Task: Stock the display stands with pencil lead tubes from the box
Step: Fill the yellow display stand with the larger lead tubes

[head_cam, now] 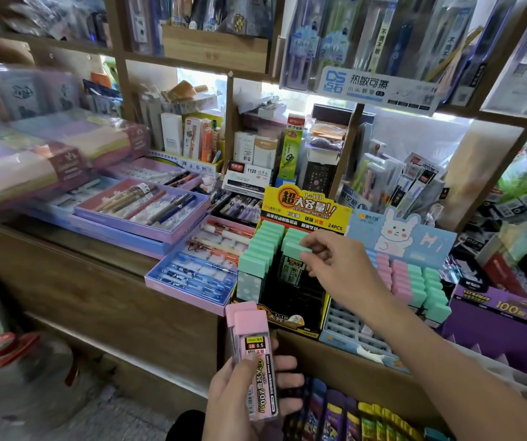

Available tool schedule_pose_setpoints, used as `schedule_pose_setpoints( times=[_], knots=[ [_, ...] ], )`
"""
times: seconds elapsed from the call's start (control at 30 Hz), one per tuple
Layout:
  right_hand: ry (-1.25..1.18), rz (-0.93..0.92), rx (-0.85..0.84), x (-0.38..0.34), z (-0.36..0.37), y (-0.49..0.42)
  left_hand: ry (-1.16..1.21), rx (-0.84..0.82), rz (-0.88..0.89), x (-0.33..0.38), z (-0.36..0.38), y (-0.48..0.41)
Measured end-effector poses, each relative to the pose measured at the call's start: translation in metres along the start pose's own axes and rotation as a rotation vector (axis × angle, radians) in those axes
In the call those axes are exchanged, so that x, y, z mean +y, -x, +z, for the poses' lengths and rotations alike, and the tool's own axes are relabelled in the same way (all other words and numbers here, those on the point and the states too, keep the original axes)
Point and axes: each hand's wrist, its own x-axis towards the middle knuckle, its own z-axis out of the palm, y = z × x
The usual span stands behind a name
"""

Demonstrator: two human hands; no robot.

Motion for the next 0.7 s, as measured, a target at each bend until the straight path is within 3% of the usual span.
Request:
schedule_pose_setpoints(
  times=[0.3, 0.7],
  knots=[
    [-0.015, -0.029, 0.006, -0.002, 0.005, -0.005, 0.024, -0.018, 0.017, 0.003, 0.002, 0.003],
    [0.191, -0.080, 0.011, -0.001, 0.015, -0.005, 0.001, -0.028, 0.042, 0.002, 0.001, 0.004]
  ],
)
